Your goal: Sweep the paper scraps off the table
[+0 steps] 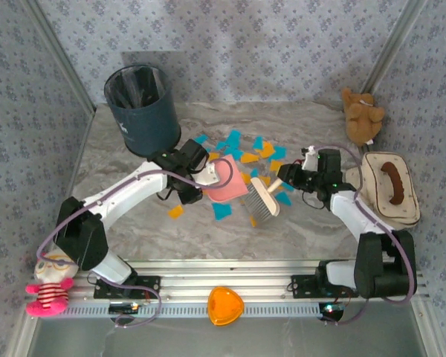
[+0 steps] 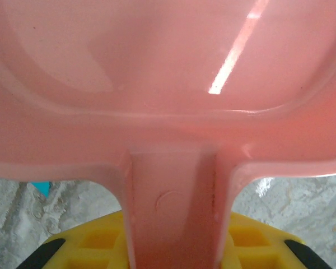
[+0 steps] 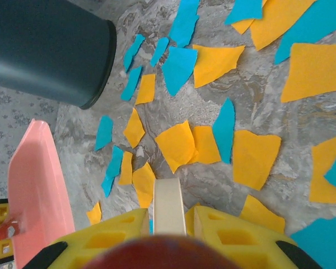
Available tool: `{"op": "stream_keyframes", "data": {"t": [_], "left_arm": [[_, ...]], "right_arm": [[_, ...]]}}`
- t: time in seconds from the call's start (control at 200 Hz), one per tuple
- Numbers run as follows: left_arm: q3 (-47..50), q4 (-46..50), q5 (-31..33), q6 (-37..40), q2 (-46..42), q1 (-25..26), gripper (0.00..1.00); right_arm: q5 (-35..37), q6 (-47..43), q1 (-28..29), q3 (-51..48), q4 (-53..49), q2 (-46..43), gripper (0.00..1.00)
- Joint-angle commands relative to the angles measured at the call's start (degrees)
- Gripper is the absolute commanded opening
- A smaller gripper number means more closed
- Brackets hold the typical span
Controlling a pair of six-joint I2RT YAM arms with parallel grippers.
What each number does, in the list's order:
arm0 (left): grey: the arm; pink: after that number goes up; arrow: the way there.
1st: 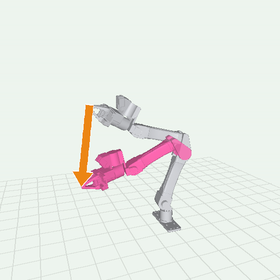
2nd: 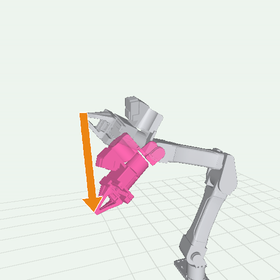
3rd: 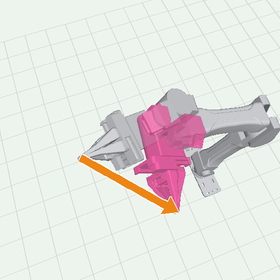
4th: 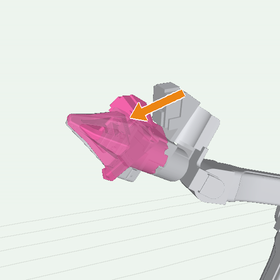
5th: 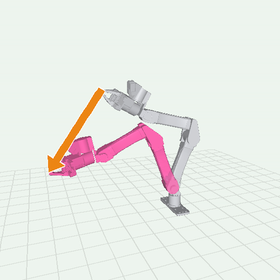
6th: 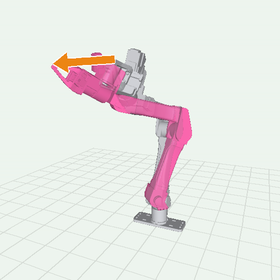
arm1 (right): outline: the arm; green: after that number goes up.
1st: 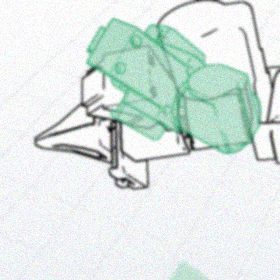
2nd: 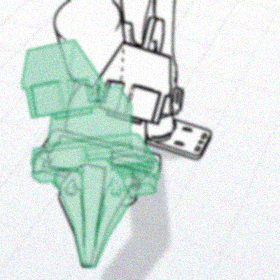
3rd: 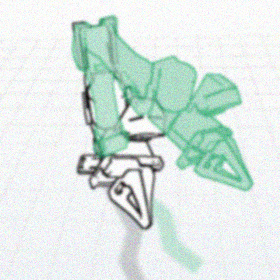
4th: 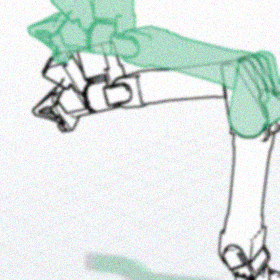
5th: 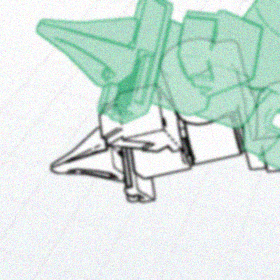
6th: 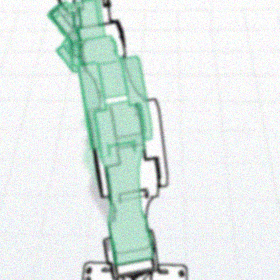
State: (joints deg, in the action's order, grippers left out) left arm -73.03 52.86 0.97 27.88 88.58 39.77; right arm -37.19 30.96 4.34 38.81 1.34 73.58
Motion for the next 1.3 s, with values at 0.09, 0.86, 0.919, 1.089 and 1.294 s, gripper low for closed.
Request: {"op": "stream_keyframes", "data": {"t": [0.09, 0.86, 0.919, 1.089, 1.294], "left_arm": [[-0.66, 6.0, -1.87, 1.39, -1.32, 0.56, 0.0], [-8.02, 14.37, -4.53, 8.68, 8.06, 5.52, 0.0], [-8.58, 14.46, -4.58, 8.81, 9.17, 5.72, 0.0], [-11.34, 15.3, -4.42, 8.55, 12.88, 6.11, 0.0], [-14.4, 16.37, -3.87, 6.41, 16.95, 7.14, 0.0]], "right_arm": [[2.29, -2.0, 1.88, -0.17, 6.59, 3.29, 0.0], [25.5, -6.17, 1.86, -1.32, 1.36, -8.84, 0.0], [23.16, -5.46, 1.51, -0.94, 1.07, -10.47, 0.0], [23.46, -5.64, 1.38, 0.08, -2.38, -15.77, 0.0], [34.99, -8.8, 2.33, 0.7, -8.98, -21.67, 0.0]]}}
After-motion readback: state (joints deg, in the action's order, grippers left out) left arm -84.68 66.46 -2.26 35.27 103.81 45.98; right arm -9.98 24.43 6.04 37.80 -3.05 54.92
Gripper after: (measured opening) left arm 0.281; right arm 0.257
